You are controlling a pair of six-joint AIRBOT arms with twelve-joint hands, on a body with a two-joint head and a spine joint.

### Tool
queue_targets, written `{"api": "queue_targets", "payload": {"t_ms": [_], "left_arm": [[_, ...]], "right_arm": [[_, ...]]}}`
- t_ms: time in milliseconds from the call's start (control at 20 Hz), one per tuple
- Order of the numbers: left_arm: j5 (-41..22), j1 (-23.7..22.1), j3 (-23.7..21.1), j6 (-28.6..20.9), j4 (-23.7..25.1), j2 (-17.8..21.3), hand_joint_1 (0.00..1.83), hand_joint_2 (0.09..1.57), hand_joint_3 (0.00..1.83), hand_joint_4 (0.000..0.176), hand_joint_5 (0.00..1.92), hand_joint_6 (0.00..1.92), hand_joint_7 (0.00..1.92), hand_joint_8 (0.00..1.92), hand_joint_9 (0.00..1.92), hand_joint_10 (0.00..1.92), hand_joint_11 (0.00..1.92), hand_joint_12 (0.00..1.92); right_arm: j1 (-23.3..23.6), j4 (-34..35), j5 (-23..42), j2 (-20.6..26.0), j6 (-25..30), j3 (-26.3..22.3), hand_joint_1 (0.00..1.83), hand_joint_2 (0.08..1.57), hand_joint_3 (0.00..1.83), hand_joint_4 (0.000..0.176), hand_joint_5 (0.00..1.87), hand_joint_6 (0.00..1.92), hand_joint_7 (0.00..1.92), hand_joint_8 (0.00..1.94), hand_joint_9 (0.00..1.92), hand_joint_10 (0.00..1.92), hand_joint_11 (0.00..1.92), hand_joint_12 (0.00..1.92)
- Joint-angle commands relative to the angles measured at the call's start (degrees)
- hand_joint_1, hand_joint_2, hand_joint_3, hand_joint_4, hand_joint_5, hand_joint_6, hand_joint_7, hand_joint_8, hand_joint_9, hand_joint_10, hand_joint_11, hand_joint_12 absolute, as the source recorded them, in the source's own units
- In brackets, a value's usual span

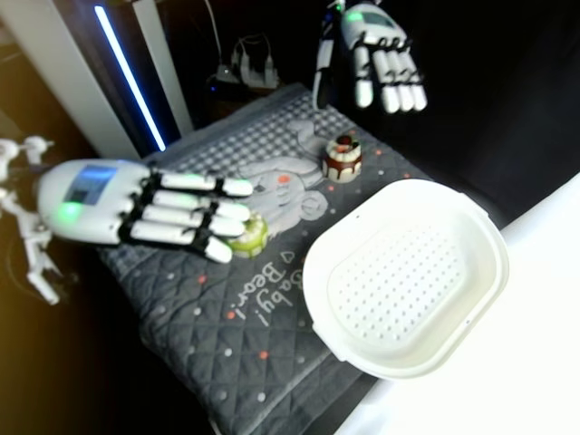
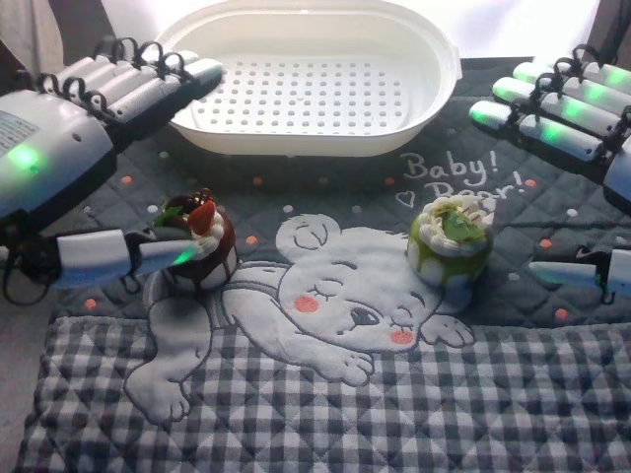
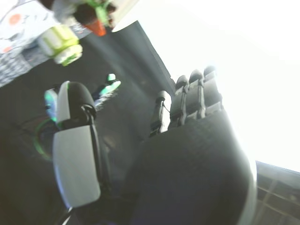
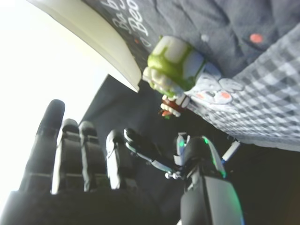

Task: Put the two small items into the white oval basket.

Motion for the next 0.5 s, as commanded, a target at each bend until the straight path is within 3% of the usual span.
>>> {"api": "queue_targets", "payload": {"t_ms": [0, 100, 150, 200, 300, 400, 450], "left_arm": [[-6.3, -0.6, 0.2, 0.1, -0.3, 0.3, 0.79, 1.09, 0.0, 0.0, 0.03, 0.01, 0.07, 0.0, 0.07, 0.07, 0.0, 1.04], [-4.6, -0.6, 0.3, 0.1, -0.3, -0.4, 0.78, 1.06, 0.0, 0.0, 0.0, 0.0, 0.02, 0.0, 0.04, 0.04, 0.0, 0.92], [-3.3, -0.6, 0.7, 0.1, -0.4, -1.2, 0.75, 1.07, 0.0, 0.0, 0.0, 0.0, 0.0, 0.0, 0.01, 0.01, 0.0, 0.59], [-2.0, -0.6, 1.3, 0.1, -0.5, -2.1, 0.74, 1.07, 0.0, 0.018, 0.0, 0.0, 0.0, 0.0, 0.0, 0.0, 0.0, 0.48], [0.8, -0.8, 2.5, 0.1, -0.8, -3.8, 0.83, 1.05, 0.0, 0.027, 0.03, 0.01, 0.04, 0.0, 0.07, 0.02, 0.0, 0.81], [3.2, -0.9, 3.5, 0.1, -2.0, -5.2, 0.83, 1.06, 0.0, 0.041, 0.03, 0.01, 0.04, 0.01, 0.09, 0.03, 0.0, 1.1], [4.4, -0.9, 4.1, 0.1, -2.5, -6.0, 0.85, 1.06, 0.0, 0.035, 0.04, 0.01, 0.05, 0.01, 0.1, 0.03, 0.0, 1.23]], "right_arm": [[0.6, 0.3, 7.1, 0.3, -0.1, 0.2, 0.59, 1.14, 0.02, 0.049, 0.0, 0.0, 0.0, 0.0, 0.0, 0.0, 0.0, 0.0], [0.7, 0.3, 6.7, -0.1, -0.1, 0.5, 0.66, 1.13, 0.01, 0.062, 0.0, 0.0, 0.0, 0.0, 0.0, 0.0, 0.0, 0.0], [0.9, 0.3, 5.9, -1.1, -0.1, 1.1, 0.67, 1.14, 0.01, 0.053, 0.0, 0.0, 0.0, 0.0, 0.0, 0.0, 0.0, 0.0], [1.1, 0.3, 5.1, -1.9, -0.1, 1.7, 0.68, 1.15, 0.01, 0.054, 0.0, 0.0, 0.0, 0.0, 0.0, 0.0, 0.0, 0.0], [1.9, 0.3, 3.1, -3.6, -0.1, 2.8, 0.68, 1.15, 0.01, 0.039, 0.0, 0.0, 0.0, 0.0, 0.0, 0.0, 0.0, 0.0], [3.3, 0.1, 0.9, -5.4, -0.1, 3.8, 0.71, 1.13, 0.0, 0.043, 0.0, 0.0, 0.0, 0.0, 0.0, 0.0, 0.02, 0.01], [3.8, -0.3, -0.3, -6.4, -0.1, 4.4, 0.79, 1.1, 0.0, 0.025, 0.0, 0.0, 0.0, 0.0, 0.0, 0.0, 0.02, 0.01]]}}
